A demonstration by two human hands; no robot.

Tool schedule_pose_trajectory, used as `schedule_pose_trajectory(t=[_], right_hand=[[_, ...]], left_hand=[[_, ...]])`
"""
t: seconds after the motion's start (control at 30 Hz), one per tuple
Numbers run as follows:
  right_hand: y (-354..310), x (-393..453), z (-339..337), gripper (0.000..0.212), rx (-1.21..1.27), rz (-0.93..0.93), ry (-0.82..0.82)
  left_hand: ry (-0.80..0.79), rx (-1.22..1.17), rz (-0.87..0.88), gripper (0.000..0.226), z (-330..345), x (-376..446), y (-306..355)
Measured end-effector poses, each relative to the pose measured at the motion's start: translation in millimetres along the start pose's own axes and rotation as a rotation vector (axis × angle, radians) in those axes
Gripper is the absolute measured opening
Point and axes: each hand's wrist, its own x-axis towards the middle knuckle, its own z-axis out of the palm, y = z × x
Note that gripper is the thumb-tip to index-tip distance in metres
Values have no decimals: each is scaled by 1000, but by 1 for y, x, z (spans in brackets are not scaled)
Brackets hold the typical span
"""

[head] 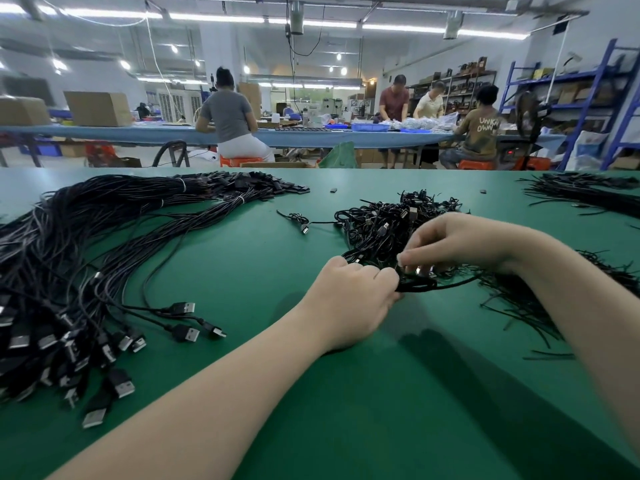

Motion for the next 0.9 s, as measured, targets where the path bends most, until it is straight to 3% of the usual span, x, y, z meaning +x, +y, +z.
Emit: schedule_pose_trajectory(t=[0.07,0.13,0.27,0.4,0.57,0.9], right_hand=[[13,2,5,21,351,56,-120],[20,8,18,6,668,63,-147],[9,26,53,8,1001,34,-5],[-3,45,87,13,1071,16,284],[-1,49,108,11,1079,8,475],[-2,38,103,6,1035,-12,411]], left_hand=[[88,-169,-28,31,-2,0,3],[126,-395,-169,26,-2,1,7],[236,-799,-621,31,5,5,6],[291,-928,-897,30,14,8,-6],[225,-1022,-998,14,18,8,-11],[202,-1195,-970,10,20,7,-17]])
